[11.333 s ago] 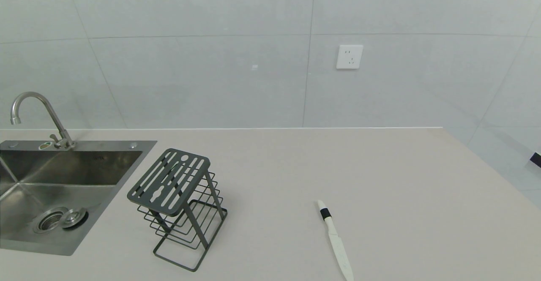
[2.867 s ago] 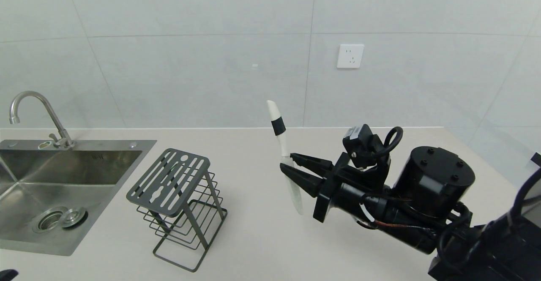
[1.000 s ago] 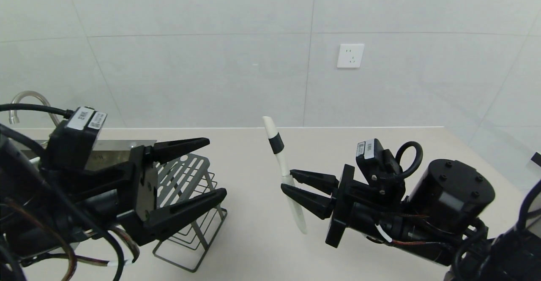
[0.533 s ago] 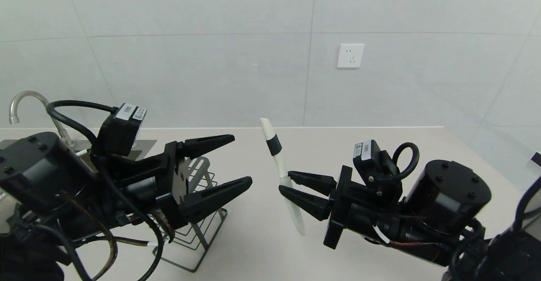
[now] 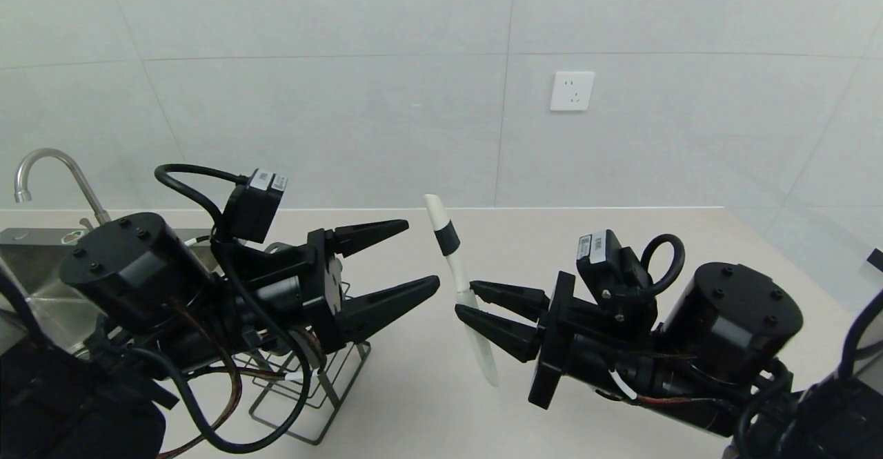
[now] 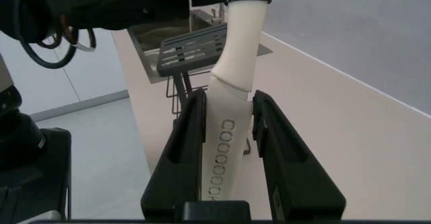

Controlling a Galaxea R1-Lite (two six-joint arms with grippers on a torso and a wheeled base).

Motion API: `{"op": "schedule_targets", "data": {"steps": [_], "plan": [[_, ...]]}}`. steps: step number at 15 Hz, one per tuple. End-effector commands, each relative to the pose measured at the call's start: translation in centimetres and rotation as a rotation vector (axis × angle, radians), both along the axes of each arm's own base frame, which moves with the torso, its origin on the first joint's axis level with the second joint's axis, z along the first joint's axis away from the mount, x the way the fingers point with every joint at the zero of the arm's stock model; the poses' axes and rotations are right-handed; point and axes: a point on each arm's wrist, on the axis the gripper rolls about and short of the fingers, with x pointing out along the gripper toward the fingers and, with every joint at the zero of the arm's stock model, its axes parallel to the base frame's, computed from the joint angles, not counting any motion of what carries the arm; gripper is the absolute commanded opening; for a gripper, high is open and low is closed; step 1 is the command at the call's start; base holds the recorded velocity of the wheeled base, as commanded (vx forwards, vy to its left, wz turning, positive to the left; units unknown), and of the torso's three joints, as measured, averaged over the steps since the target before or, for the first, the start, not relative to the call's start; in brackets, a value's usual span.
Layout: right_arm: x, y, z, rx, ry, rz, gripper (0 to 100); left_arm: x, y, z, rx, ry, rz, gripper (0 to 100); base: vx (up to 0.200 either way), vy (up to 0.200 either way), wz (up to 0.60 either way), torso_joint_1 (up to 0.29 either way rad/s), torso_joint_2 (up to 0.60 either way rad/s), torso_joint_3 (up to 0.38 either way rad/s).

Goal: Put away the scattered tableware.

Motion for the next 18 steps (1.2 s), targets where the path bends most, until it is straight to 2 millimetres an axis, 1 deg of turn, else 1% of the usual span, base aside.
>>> {"op": "schedule_targets", "data": {"steps": [1, 3, 6, 10, 14, 17, 18], "plan": [[-0.6, 0.3, 0.0, -0.002, 0.001, 0.023, 0, 0.1, -1.2, 0.0, -0.008, -0.002, -0.015, 100, 0.000, 0.000, 0.00, 0.000, 0.00, 0.000], [-1.0, 0.5, 0.3, 0.005, -0.008, 0.036, 0, -0.1, -1.7, 0.1, -0.016, -0.004, -0.013, 100, 0.000, 0.000, 0.00, 0.000, 0.00, 0.000], [-1.2, 0.3, 0.5, 0.010, -0.012, 0.037, 0, -0.2, -1.9, 0.1, -0.017, -0.004, -0.018, 100, 0.000, 0.000, 0.00, 0.000, 0.00, 0.000], [-1.2, 0.4, 0.5, 0.009, -0.012, 0.040, 0, -0.1, -1.9, 0.4, -0.024, -0.011, -0.020, 100, 0.000, 0.000, 0.00, 0.000, 0.00, 0.000], [-1.7, 0.5, 0.3, -0.002, -0.003, 0.055, 0, -0.5, -2.6, 0.6, -0.030, -0.020, -0.049, 100, 0.000, 0.000, 0.00, 0.000, 0.00, 0.000], [-1.7, 0.5, 0.6, 0.007, -0.011, 0.055, 0, -0.6, -2.9, 0.9, -0.038, -0.030, -0.057, 100, 0.000, 0.000, 0.00, 0.000, 0.00, 0.000], [-1.6, 0.5, 0.7, 0.013, -0.015, 0.054, 0, -0.7, -3.0, 0.9, -0.038, -0.030, -0.063, 0, 0.000, 0.000, 0.00, 0.000, 0.00, 0.000]]}}
